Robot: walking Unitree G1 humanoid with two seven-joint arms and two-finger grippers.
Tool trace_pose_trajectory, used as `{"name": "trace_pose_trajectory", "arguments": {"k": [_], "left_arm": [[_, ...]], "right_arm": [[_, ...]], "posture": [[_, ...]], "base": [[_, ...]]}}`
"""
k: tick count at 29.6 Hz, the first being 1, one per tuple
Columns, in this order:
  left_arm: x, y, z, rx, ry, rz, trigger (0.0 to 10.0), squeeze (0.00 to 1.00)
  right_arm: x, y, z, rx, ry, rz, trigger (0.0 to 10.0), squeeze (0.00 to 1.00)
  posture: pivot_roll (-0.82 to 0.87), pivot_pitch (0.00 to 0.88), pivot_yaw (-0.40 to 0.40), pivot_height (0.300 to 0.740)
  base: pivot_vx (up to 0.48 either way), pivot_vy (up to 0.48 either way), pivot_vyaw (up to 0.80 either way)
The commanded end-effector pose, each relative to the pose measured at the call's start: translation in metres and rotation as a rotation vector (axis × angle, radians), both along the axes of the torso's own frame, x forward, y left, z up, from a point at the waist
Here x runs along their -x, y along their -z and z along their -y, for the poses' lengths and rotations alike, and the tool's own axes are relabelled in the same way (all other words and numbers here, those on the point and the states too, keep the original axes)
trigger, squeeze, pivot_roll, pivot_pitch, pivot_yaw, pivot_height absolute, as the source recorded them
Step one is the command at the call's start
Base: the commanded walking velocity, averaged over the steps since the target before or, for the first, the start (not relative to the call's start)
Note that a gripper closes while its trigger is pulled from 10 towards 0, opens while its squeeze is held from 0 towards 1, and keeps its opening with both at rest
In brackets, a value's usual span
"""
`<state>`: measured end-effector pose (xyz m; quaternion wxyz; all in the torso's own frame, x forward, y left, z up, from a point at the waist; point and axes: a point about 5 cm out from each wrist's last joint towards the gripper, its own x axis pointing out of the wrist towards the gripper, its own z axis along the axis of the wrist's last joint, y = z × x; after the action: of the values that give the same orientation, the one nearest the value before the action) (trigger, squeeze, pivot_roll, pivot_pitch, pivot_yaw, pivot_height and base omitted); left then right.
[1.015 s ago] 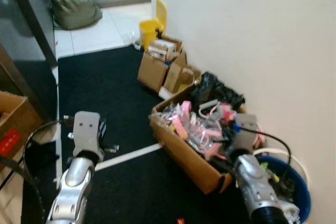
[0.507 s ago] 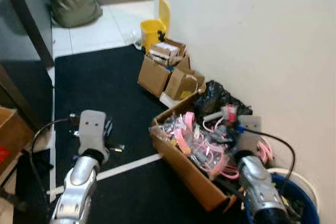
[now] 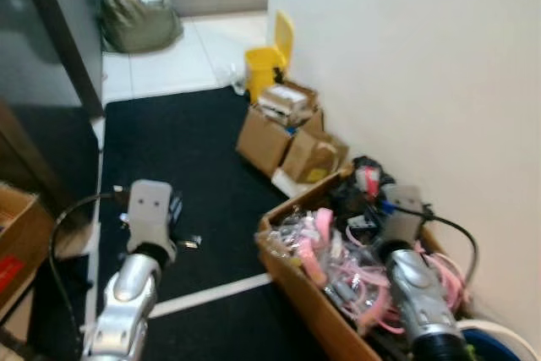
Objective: Picking trash to rubbish bin
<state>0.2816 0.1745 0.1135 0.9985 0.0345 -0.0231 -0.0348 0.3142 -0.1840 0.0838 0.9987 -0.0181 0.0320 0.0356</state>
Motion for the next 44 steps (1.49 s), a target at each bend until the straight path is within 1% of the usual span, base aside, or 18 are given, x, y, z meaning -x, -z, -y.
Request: {"name": "trace_pose_trajectory", "arguments": {"k": [1, 6, 11, 22, 24, 26, 32, 35, 37, 44], "left_arm": [[0.0025, 0.0038, 0.0002, -0.006, 0.001, -0.016, 10.0, 0.0], [0.0027, 0.0038, 0.0003, -0.006, 0.0, -0.016, 10.0, 0.0], [0.0025, 0.0042, 0.0013, 0.007, -0.005, -0.022, 10.0, 0.0], [0.0022, 0.0033, 0.0022, -0.01, 0.0, -0.023, 10.0, 0.0], [0.002, 0.0035, 0.0024, -0.015, 0.002, -0.024, 10.0, 0.0], [0.0019, 0.0038, 0.0026, -0.019, 0.002, -0.027, 10.0, 0.0], [0.0026, 0.0065, -0.0009, -0.019, -0.025, -0.035, 10.0, 0.0], [0.0031, 0.0066, -0.0018, -0.018, -0.025, -0.035, 10.0, 0.0], [0.0039, 0.0059, -0.0021, -0.006, -0.02, -0.037, 10.0, 0.0], [0.0036, 0.0057, -0.0014, -0.014, -0.015, -0.042, 10.0, 0.0]], "right_arm": [[0.0041, 0.005, 0.0083, 0.017, 0.02, -0.018, 10.0, 0.0], [0.0046, 0.0061, 0.0094, 0.018, 0.024, -0.022, 10.0, 0.0], [0.0058, 0.0077, 0.0123, -0.023, 0.047, -0.027, 10.0, 0.0], [0.0073, 0.0091, 0.0141, -0.014, 0.056, -0.033, 10.0, 0.0], [0.0074, 0.0095, 0.0142, 0.015, 0.046, -0.037, 10.0, 0.0], [0.0074, 0.0099, 0.0139, 0.014, 0.042, -0.042, 10.0, 0.0], [0.0064, 0.0081, 0.0105, 0.019, 0.029, -0.032, 10.0, 0.0], [0.0064, 0.0078, 0.0102, 0.015, 0.029, -0.03, 10.0, 0.0], [0.0063, 0.0079, 0.01, -0.007, 0.032, -0.03, 10.0, 0.0], [0.0051, 0.006, 0.0099, -0.011, 0.032, -0.023, 10.0, 0.0]], "posture": [[0.05, 0.138, -0.005, 0.74], [0.05, 0.14, -0.005, 0.74], [0.05, 0.144, -0.002, 0.74], [0.05, 0.144, 0.001, 0.74], [0.05, 0.143, 0.002, 0.74], [0.05, 0.143, 0.002, 0.74], [0.05, 0.134, 0.004, 0.74], [0.05, 0.134, 0.004, 0.74], [0.06, 0.127, -0.001, 0.74], [0.06, 0.118, -0.001, 0.74]], "base": [[0.326, 0.0, 0.8], [0.319, 0.0, 0.8], [0.0, 0.0, 0.0], [0.0, 0.0, 0.0], [0.0, 0.0, 0.0], [0.0, 0.0, 0.0], [0.0, 0.0, 0.8], [0.0, 0.0, 0.8], [0.0, 0.0, 0.8], [0.0, 0.0, 0.8]]}}
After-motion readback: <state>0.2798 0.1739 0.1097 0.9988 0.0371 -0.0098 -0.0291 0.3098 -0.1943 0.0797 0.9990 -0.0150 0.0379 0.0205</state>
